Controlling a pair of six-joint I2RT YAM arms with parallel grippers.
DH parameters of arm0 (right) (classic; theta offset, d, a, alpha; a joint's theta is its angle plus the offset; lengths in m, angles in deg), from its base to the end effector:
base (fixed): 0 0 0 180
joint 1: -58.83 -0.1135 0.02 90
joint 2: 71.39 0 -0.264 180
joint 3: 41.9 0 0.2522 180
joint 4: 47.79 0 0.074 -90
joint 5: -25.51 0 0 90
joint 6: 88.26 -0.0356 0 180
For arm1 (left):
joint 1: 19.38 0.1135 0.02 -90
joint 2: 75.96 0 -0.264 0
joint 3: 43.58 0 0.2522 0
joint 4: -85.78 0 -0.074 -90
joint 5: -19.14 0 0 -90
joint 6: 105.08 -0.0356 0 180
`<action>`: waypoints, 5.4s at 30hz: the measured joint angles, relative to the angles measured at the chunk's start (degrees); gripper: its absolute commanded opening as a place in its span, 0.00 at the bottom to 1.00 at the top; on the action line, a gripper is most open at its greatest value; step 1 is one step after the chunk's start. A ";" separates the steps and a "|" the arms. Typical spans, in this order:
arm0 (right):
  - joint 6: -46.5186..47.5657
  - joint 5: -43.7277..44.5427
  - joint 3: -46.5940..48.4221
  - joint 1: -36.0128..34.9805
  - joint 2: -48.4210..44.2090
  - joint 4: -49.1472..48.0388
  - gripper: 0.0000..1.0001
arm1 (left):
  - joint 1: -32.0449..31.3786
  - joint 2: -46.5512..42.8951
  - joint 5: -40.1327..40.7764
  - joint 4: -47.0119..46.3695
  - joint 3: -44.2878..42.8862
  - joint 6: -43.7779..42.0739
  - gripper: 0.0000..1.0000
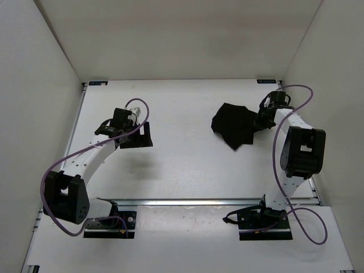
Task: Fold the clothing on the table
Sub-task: Move the skirt to the center of the board, then flatten the skirt out
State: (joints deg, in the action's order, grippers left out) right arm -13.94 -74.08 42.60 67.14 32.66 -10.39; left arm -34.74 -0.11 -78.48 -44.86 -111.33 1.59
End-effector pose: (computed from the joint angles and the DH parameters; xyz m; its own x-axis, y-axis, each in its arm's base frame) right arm 0.3781 -0.0492 0.1938 -0.7843 0.3839 -0.4873 0.2748 0.9193 0.2818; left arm 0.2533 -0.0745 0.2418 -0.8738 -0.0548 -0.4832 0.0842 0.9616 -0.2614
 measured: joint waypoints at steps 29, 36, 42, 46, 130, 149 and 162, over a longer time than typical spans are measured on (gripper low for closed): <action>-7.10 -32.70 -21.09 -21.11 -16.37 -18.01 0.00 | 9.79 -0.07 -16.17 -8.04 -16.41 2.62 0.99; -6.47 -30.18 -25.51 -22.93 -13.14 -13.44 0.00 | 2.67 -3.21 -17.90 -10.38 0.35 3.56 0.99; -6.60 -31.69 -13.05 -21.46 -12.55 -13.62 0.00 | 0.50 -4.07 -18.10 -10.95 4.98 4.72 0.98; -5.88 -31.67 1.22 -21.33 -12.44 -11.56 0.00 | 0.81 -4.39 -18.01 -12.22 4.72 4.85 0.98; 4.92 -22.36 37.99 -40.74 7.32 10.47 0.00 | 1.86 -8.52 -13.79 -27.65 18.32 21.70 0.99; -5.29 -25.46 -25.16 -28.72 -20.04 -15.80 0.00 | 3.15 -16.57 -20.02 -36.20 20.76 31.56 0.99; -9.03 -27.47 -31.67 -24.33 -24.15 -19.65 0.00 | -3.08 -15.74 -15.21 -36.02 32.06 33.55 0.98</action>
State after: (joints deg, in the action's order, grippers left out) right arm -22.97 -101.55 10.93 42.82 8.51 -30.04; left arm -37.82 -15.84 -93.69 -80.88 -79.27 35.14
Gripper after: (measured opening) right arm 0.015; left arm 0.984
